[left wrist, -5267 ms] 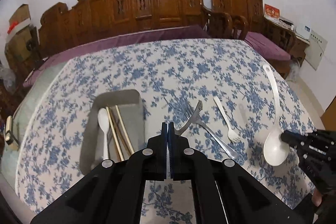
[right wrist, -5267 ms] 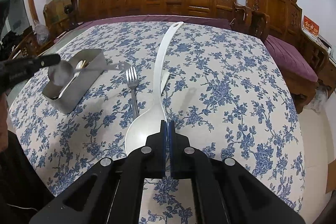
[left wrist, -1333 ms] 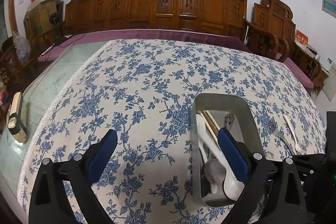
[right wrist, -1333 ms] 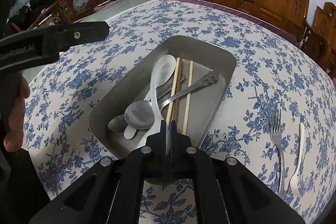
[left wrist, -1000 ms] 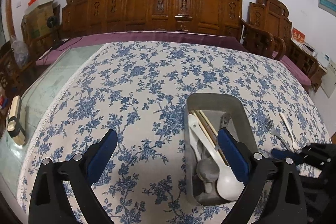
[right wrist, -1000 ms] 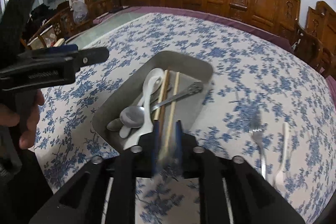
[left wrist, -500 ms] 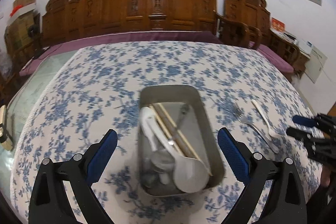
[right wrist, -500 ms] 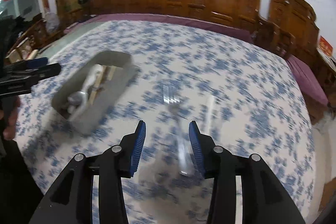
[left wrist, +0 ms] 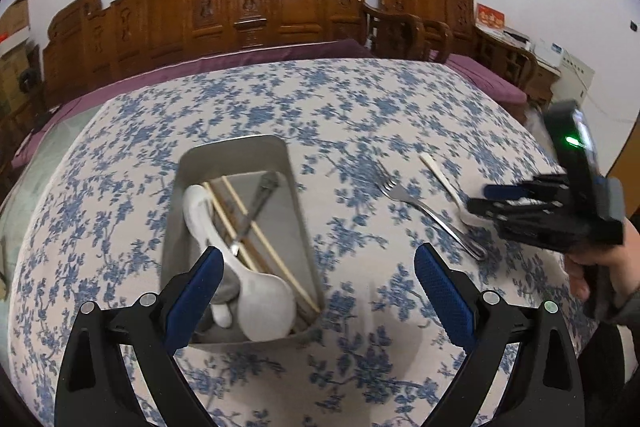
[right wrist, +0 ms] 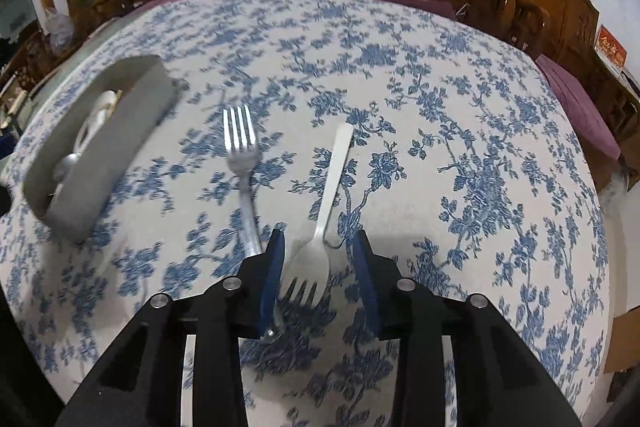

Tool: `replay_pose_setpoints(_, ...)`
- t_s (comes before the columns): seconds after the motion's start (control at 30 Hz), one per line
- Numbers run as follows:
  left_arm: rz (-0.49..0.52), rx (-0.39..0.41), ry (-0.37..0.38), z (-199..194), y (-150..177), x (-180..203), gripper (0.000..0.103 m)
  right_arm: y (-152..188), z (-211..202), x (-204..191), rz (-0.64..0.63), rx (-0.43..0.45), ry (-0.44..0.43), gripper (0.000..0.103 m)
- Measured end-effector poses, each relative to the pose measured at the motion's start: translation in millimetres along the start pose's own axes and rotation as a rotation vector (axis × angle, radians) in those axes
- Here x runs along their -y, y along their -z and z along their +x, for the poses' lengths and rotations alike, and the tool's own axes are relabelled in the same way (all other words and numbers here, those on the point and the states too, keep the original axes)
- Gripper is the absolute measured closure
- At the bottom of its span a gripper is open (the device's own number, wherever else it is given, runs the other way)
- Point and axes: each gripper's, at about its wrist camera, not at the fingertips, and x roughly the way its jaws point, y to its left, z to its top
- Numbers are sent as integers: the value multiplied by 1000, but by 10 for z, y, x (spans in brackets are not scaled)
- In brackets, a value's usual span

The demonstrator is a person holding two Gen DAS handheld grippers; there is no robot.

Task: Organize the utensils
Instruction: 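Move the right tool to the white plastic fork and grasp it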

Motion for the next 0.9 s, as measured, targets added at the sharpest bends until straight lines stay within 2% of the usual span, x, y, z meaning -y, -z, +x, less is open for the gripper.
replay_pose_setpoints(0.13,18,-4,11,0,30,157,10,-75,192,11,-15,-41,13,75)
replay_pose_setpoints(0.33,23,-27,35,29,68,344,10,-137,305,24,-34,-72,7,79)
replay_pose_setpoints(0.37,25,-30,36,36,73,365,10,-139,303,29,-34,-77,7,82)
replay_pose_setpoints(0.4,27,-35,38,43,80,398,10,-136,298,35,-35,-83,7,94)
replay_pose_setpoints(0.43,29,-37,38,48,86,420,10,-128,297,41,-35,-91,8,96)
replay_pose_setpoints(0.6,43,-51,38,19,117,582,10,-13,217,132,-35,-111,19,97)
replay_pose_setpoints(0.9,71,-64,24,58,87,860,10,391,-335,428,33,-29,-27,97)
